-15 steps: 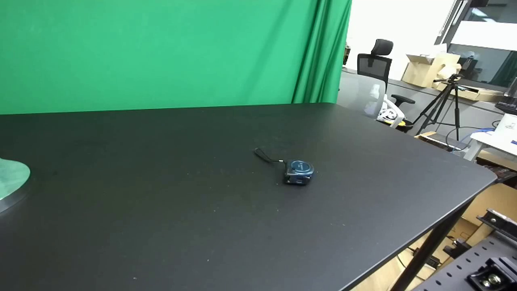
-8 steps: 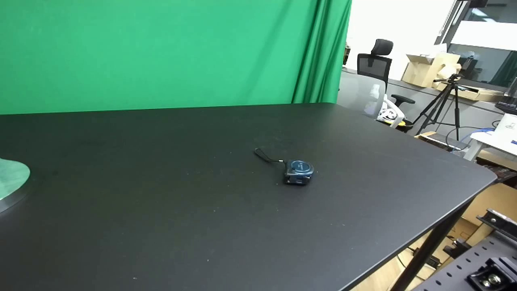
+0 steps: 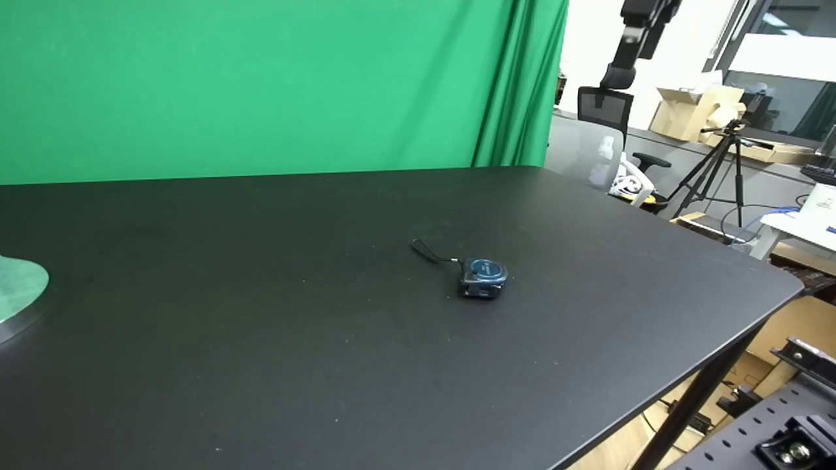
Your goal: Pick up the measuring tape and slightly move it to the right.
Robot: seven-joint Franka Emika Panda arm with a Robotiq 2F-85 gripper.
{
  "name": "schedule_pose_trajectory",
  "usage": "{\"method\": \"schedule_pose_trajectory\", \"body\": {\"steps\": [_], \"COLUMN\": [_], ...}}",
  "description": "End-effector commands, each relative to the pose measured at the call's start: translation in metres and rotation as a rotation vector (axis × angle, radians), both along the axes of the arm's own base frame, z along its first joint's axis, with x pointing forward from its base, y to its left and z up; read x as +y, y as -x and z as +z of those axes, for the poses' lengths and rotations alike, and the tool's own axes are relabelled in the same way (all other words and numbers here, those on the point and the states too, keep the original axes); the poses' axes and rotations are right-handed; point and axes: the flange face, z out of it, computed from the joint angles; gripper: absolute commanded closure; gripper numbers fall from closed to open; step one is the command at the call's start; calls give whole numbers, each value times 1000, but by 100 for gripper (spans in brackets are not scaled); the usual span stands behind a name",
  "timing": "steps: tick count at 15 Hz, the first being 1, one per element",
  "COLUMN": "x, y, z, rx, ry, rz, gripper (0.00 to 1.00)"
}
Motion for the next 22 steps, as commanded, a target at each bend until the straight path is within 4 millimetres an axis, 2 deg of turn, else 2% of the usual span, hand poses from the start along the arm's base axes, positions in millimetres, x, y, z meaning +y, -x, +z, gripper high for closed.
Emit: {"method": "schedule_pose_trajectory", "body": {"steps": [1, 5, 7, 8, 12, 18, 22], "x": [42, 82, 93, 88, 94, 113, 117], "y": [-15, -15, -14, -16, -16, -11, -9], "z": [-47, -96, -109, -103, -115, -150, -175], "rx": [9, 79, 104, 100, 120, 177, 207], "ry": [12, 16, 37, 26, 39, 35, 31], "rz": [163, 408, 529, 443, 532, 665, 720], "gripper": [0, 0, 0, 0, 0, 0, 0]}}
